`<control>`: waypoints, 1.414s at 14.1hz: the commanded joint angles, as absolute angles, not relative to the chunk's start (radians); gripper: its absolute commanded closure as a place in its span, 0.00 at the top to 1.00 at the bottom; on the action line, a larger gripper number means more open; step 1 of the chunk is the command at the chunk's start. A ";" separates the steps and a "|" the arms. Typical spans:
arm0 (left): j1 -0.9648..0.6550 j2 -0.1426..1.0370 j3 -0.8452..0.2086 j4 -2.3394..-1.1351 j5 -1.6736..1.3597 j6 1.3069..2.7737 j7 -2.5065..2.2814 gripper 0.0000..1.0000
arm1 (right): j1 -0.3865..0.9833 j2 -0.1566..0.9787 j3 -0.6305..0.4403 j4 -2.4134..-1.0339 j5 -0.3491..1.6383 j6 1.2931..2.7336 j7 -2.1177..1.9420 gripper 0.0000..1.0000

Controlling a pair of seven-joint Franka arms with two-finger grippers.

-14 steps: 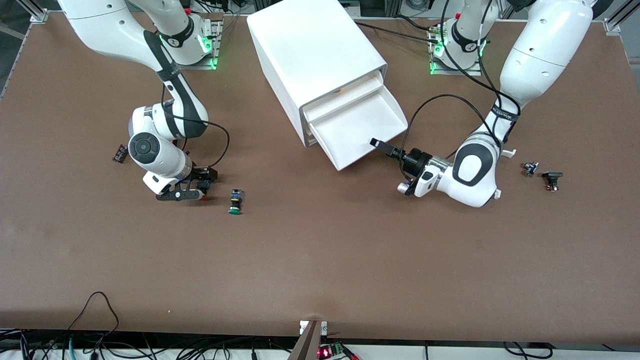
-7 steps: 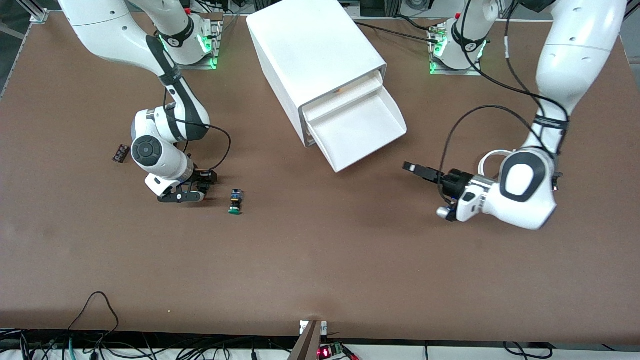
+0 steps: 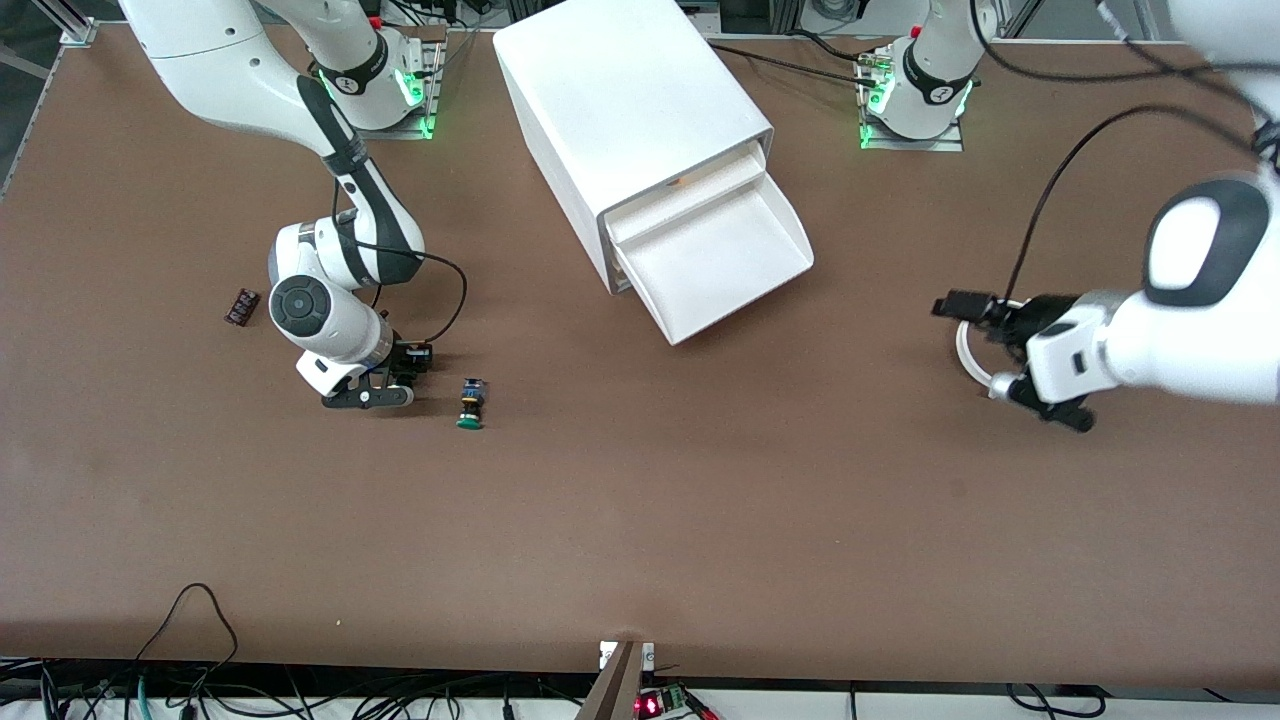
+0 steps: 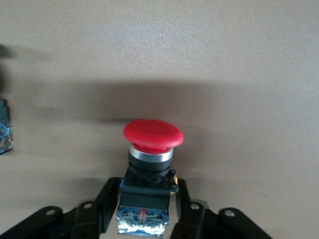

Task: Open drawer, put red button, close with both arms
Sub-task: 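Release the drawer and raise the left gripper away while the right gripper holds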

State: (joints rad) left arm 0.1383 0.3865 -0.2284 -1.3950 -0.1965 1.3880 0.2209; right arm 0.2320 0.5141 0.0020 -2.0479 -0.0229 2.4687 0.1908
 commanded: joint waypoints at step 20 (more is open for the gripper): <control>0.161 0.023 -0.267 -1.549 0.092 1.529 0.022 1.00 | 0.229 0.485 0.144 -1.415 -0.008 1.913 0.088 0.21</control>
State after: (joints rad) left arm 0.1602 0.0640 -0.2546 -1.5351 0.0700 1.5482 0.0727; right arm 0.2324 0.4441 0.0924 -1.5138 -0.0228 1.9708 0.1425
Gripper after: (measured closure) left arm 0.000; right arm 0.595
